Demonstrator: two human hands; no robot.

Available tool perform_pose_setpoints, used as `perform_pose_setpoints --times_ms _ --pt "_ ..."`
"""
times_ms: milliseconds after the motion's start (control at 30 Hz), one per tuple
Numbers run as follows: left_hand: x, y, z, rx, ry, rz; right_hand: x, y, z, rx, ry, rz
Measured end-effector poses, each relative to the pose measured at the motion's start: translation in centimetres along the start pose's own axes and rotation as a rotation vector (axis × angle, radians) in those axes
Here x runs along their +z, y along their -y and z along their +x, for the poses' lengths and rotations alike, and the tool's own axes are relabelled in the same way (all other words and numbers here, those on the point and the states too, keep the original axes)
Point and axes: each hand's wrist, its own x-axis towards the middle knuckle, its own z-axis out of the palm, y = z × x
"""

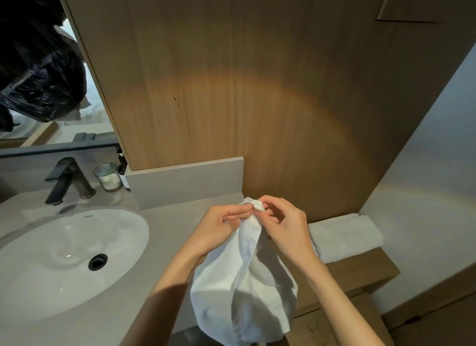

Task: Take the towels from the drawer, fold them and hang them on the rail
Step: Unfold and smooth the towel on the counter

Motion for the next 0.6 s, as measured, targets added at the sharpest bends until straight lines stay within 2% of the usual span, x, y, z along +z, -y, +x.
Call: perform_pose_setpoints --times_ms 167,267,433,600 --pt "0.4 2.3 0.9 0.097 -0.294 0.129 -3.1 0.7 1.2 -0.085 0.04 -0.117" --pt "0.8 3.6 1.3 0.165 -0.214 0.291 -5.9 1.6 1.8 -0.097 0.075 -0.105" --pt "3.2 4.8 1.5 0.202 0.021 0.312 -10.5 2.9 2.4 -0.119 0.104 -0.064" --pt "6.1 5.0 2.7 0.233 0.13 0.367 -14.4 3.7 2.0 -0.141 0.154 -0.067"
